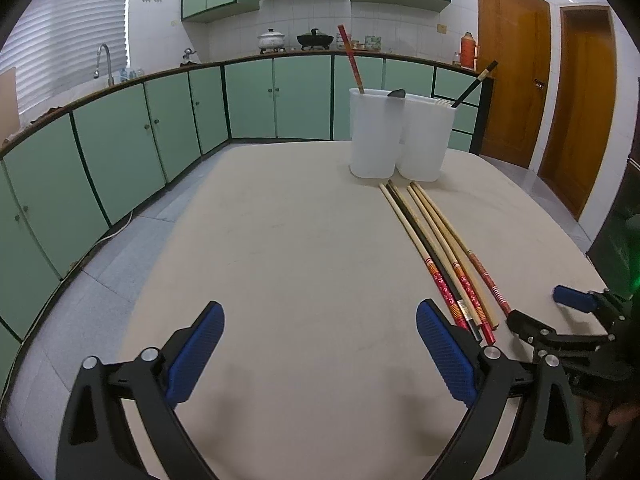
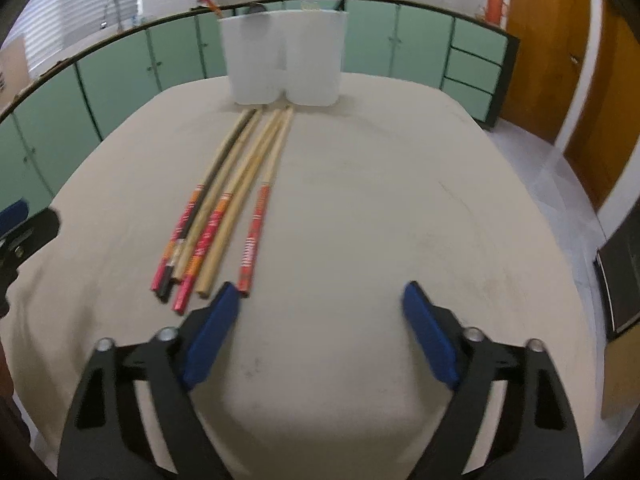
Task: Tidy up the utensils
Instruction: 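Move both open tools back over the remaining chopsticks, then grasp a red-patterned chopstick with the right tool while the left tool grasps another red-patterned chopstick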
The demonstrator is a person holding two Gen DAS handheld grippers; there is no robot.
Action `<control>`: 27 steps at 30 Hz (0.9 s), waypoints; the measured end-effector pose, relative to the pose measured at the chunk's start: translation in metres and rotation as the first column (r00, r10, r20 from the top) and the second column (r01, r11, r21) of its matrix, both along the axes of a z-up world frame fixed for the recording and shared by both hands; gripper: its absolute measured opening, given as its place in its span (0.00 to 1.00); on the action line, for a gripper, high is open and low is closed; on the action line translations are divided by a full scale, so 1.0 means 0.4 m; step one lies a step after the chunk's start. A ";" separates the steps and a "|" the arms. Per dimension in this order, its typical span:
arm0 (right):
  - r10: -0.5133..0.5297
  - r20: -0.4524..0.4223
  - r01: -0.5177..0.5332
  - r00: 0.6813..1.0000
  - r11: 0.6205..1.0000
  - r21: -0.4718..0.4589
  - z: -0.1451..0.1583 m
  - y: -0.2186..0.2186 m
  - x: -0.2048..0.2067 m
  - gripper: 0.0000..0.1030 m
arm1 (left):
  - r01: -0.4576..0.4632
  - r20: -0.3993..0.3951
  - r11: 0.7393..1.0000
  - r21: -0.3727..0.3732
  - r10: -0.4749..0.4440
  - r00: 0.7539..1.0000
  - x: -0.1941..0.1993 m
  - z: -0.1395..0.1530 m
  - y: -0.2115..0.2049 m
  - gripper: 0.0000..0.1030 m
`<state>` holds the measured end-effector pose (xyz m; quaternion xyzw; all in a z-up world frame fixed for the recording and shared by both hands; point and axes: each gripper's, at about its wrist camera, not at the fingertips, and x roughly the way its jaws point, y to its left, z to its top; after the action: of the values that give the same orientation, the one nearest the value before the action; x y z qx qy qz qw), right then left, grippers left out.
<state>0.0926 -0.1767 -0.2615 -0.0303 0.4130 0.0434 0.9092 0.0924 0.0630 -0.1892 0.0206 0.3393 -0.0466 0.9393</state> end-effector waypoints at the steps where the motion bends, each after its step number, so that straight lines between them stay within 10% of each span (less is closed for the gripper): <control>1: 0.014 0.000 -0.014 1.000 1.000 0.006 0.001 0.005 -0.001 0.69 | 0.001 0.000 1.000 0.001 -0.001 1.000 -0.001 0.000 -0.003 0.92; 8: 0.048 0.012 -0.049 0.999 0.998 0.026 0.000 0.030 -0.002 0.51 | 0.008 -0.002 1.000 0.004 -0.008 1.000 -0.004 0.000 -0.012 0.92; 16: 0.070 0.032 -0.072 0.997 0.995 0.066 0.002 0.026 -0.010 0.06 | 0.028 -0.007 1.000 -0.012 -0.029 1.000 0.003 -0.001 -0.053 0.92; 27: 0.012 0.028 -0.016 1.000 0.990 0.141 0.007 -0.065 -0.018 0.05 | 0.086 -0.066 0.996 0.011 -0.085 0.994 0.005 -0.056 -0.149 0.91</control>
<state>0.0853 -0.2027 -0.2587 0.0307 0.3961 0.0783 0.9143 0.0943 0.0033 -0.2115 0.0399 0.3688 -0.0852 0.9247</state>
